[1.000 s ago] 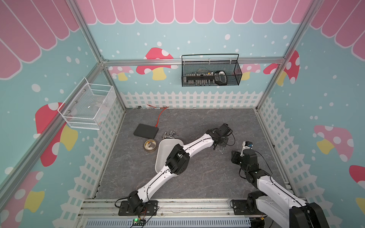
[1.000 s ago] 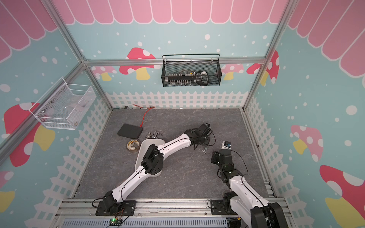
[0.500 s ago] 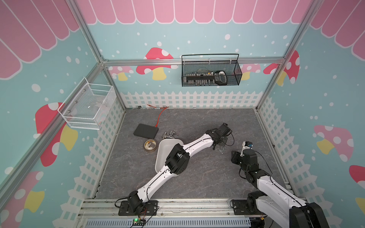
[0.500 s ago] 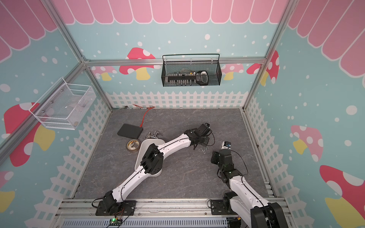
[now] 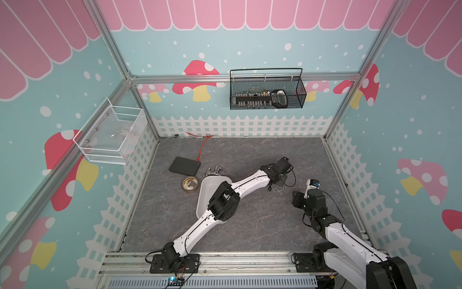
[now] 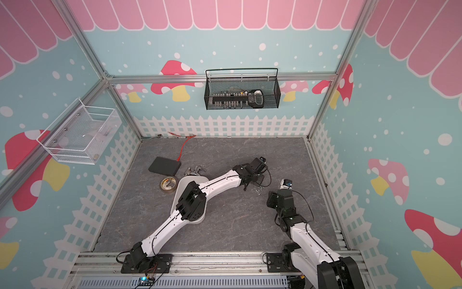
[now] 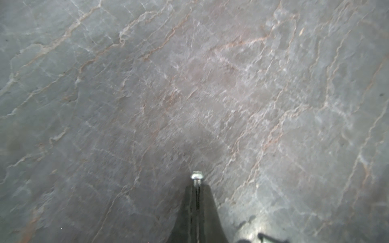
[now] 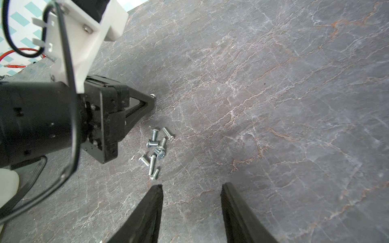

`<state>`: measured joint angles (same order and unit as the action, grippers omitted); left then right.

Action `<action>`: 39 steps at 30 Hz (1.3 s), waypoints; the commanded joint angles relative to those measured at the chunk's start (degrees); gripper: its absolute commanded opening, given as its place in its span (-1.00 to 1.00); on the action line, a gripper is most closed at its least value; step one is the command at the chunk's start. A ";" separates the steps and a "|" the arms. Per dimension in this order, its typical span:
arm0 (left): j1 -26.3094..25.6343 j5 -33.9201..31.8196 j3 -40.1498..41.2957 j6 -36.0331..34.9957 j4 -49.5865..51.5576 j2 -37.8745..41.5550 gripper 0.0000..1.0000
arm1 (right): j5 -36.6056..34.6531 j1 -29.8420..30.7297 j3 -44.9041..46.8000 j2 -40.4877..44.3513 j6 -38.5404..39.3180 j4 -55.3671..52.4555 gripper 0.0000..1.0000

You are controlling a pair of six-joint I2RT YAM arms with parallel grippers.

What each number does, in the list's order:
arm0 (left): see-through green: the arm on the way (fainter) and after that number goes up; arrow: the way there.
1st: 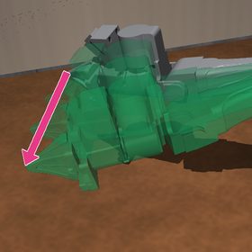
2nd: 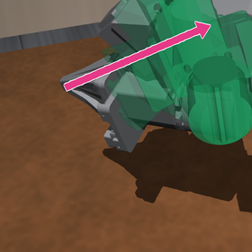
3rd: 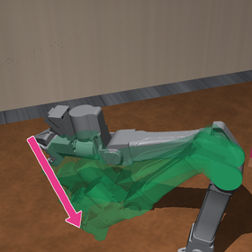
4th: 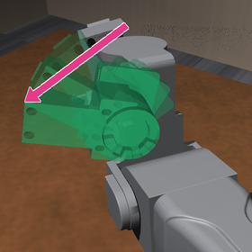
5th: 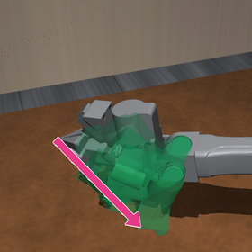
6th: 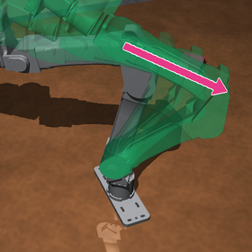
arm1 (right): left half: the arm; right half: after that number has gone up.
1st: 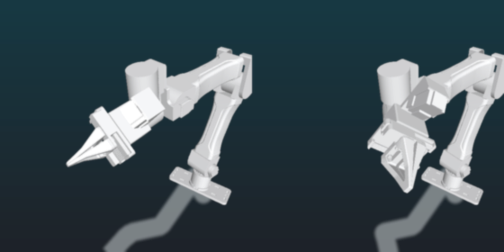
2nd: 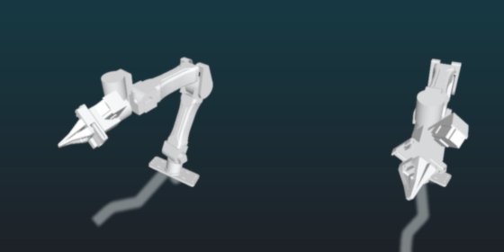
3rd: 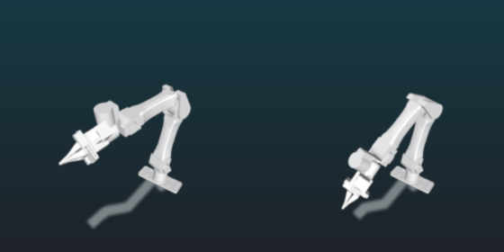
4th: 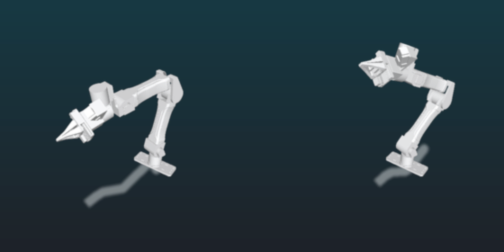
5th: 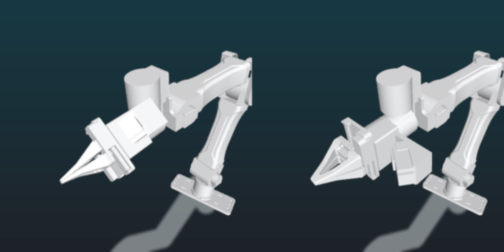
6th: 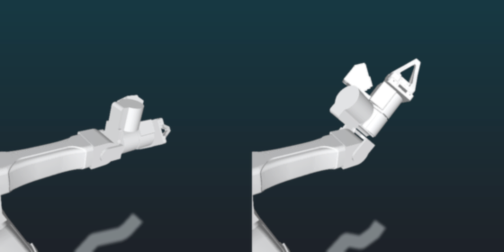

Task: Put the screws on the desktop into the storage box
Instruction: Pick up the screw from the center of the board.

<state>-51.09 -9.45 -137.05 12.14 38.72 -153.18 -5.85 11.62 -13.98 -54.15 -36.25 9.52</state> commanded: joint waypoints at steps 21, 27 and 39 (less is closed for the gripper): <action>-3.67 3.73 38.05 3.99 2.55 26.57 -1.00 | 0.66 -0.28 0.60 -0.96 0.67 1.25 0.02; -3.67 6.15 45.06 5.63 -0.87 33.40 -1.00 | 0.75 -0.27 0.62 -0.95 0.68 1.30 0.02; -0.04 3.89 61.57 8.32 -3.27 54.35 -1.00 | 1.10 -0.28 0.53 -1.48 0.83 1.60 0.02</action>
<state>-53.43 -4.49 -79.29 19.00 36.49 -104.25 -5.02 11.62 -13.98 -55.11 -36.07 10.37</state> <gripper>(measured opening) 0.043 0.508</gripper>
